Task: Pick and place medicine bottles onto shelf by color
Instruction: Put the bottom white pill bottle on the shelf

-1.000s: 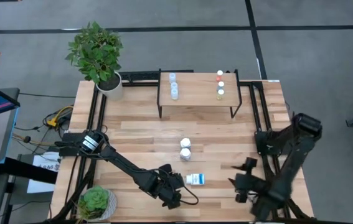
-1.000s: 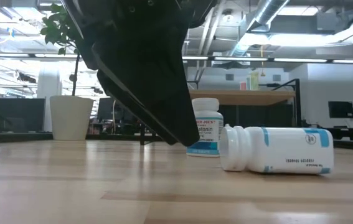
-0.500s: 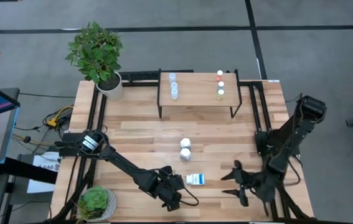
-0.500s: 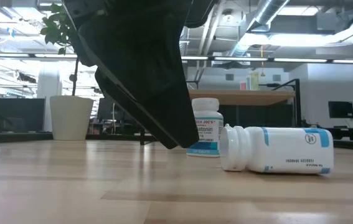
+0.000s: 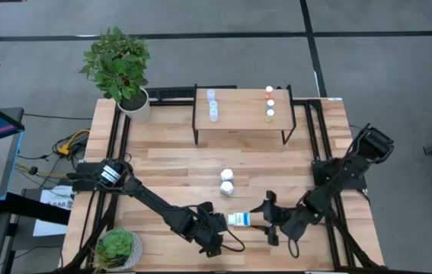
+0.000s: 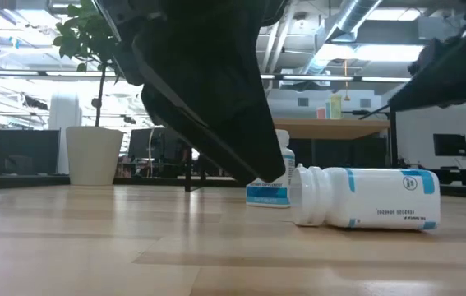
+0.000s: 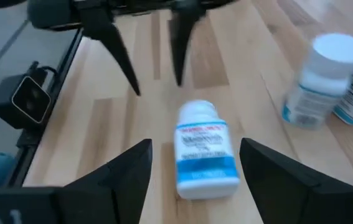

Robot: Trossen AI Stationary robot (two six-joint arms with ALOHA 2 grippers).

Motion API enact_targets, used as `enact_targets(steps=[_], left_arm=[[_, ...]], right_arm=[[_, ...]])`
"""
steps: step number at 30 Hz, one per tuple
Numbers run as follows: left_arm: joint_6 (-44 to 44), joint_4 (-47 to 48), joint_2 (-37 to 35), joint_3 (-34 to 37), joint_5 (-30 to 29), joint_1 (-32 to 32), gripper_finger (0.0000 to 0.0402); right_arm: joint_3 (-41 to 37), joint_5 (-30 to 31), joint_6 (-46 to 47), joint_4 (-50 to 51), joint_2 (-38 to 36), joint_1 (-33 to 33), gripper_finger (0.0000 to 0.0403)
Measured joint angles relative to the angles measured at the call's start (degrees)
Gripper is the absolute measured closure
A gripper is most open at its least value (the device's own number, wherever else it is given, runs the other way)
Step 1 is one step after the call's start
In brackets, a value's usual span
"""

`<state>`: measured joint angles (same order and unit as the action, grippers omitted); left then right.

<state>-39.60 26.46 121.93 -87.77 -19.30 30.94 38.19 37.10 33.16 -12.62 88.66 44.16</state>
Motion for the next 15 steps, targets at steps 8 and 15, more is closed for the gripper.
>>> enact_targets(steps=[8,15], left_arm=[[7.75,0.04,0.0,0.0,1.24,-0.98,0.0203],[8.95,-1.02,0.0,-0.02,2.55,-1.67,0.0203]], right_arm=[[9.13,0.28,0.12,14.9,7.01,-0.09,0.0194],[10.85,0.25,0.76,17.02,8.2,-0.14,0.0271]])
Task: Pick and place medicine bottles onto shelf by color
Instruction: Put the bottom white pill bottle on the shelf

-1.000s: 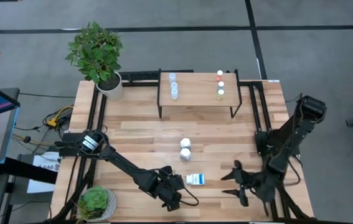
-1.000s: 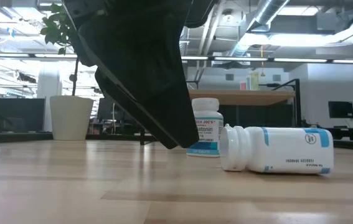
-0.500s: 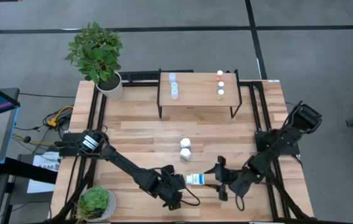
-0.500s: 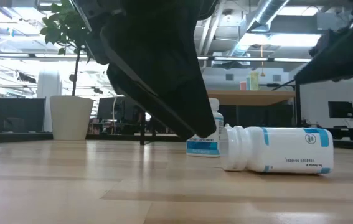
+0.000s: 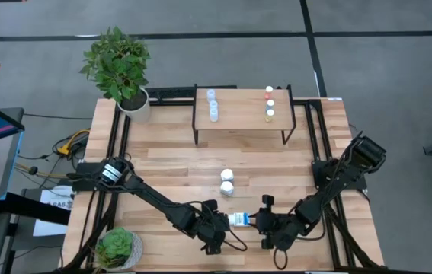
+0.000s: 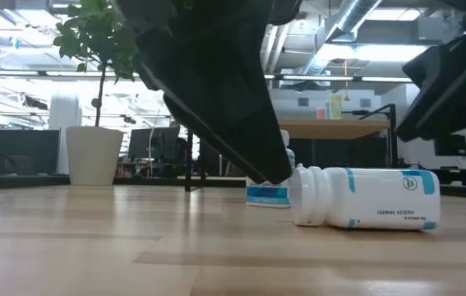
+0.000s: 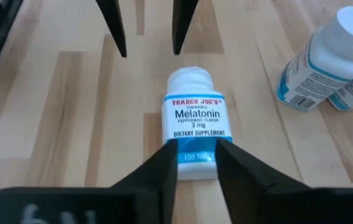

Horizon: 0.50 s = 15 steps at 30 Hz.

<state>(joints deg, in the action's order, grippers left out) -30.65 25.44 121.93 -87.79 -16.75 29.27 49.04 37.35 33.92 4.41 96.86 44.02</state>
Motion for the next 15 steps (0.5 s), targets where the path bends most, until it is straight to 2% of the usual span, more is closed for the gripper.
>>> enact_targets(steps=[7,15], left_arm=[[0.0,-0.79,0.0,0.0,0.03,-1.09,0.0203],[0.19,-1.7,0.0,-0.02,0.31,-1.52,0.0203]], right_arm=[[0.0,-2.66,0.58,-0.12,-0.02,-1.6,0.0337],[-0.03,-5.29,0.78,-0.09,-0.04,-2.62,0.036]])
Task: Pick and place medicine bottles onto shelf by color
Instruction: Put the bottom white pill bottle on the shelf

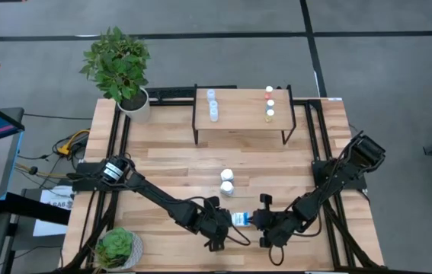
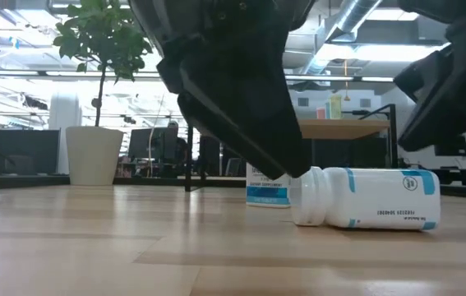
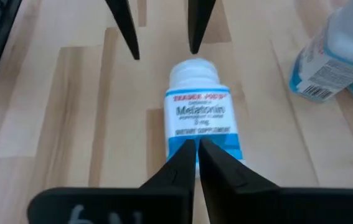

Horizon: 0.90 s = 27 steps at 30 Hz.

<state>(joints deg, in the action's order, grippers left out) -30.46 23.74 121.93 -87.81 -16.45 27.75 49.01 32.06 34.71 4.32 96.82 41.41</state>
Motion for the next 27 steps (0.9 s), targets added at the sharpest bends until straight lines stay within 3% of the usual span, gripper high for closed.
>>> enact_targets(steps=[4,17,27], left_arm=[[0.9,-3.1,0.0,0.0,3.91,0.0,0.0203],[0.89,-3.61,0.0,0.0,3.99,-0.59,0.0203],[0.88,1.16,0.0,0.0,4.35,-0.76,0.0203]], right_arm=[[0.0,-1.03,0.39,-0.01,0.0,-0.32,0.0368],[0.0,-2.76,0.36,1.05,0.0,-2.35,0.0383],[0.0,-3.77,0.19,1.29,0.02,-2.93,0.0384]])
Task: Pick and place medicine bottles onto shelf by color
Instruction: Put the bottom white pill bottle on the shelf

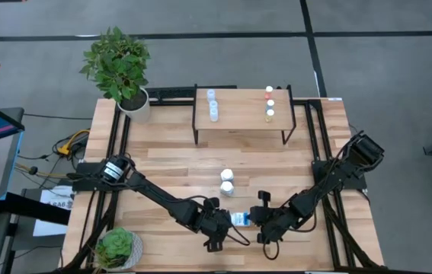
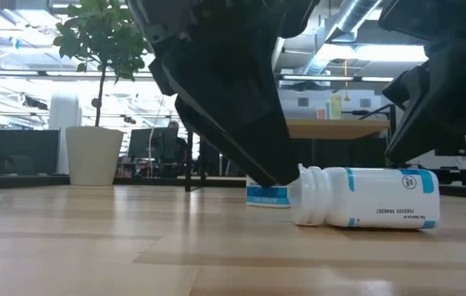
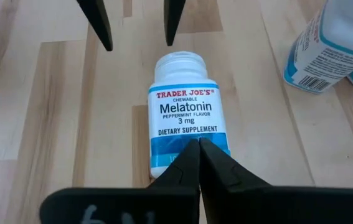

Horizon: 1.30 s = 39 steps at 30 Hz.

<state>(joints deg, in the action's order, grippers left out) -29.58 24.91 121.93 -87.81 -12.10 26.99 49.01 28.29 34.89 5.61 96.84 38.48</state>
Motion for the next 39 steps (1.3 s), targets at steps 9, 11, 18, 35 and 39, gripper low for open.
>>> enact_targets(steps=[9,11,18,35,39], left_arm=[[1.46,-2.9,0.0,0.0,2.31,-1.4,0.0203],[1.46,-2.85,0.0,0.0,2.36,-1.55,0.0203],[1.51,-4.16,0.0,0.02,2.62,-1.63,0.0203],[6.27,-7.49,0.02,-3.61,2.73,-1.77,0.0203],[9.21,-8.01,-0.02,-6.41,1.24,-2.08,0.0203]], right_arm=[[0.0,-1.49,0.22,-0.02,0.0,0.0,0.0383],[-0.02,-1.49,0.24,-0.02,0.0,0.0,0.0383],[-0.02,-2.86,0.7,0.13,0.0,0.0,0.0388],[0.0,-5.47,4.13,3.02,-0.24,0.67,0.0386],[-0.2,-6.95,4.3,3.51,0.28,0.94,0.0388]])
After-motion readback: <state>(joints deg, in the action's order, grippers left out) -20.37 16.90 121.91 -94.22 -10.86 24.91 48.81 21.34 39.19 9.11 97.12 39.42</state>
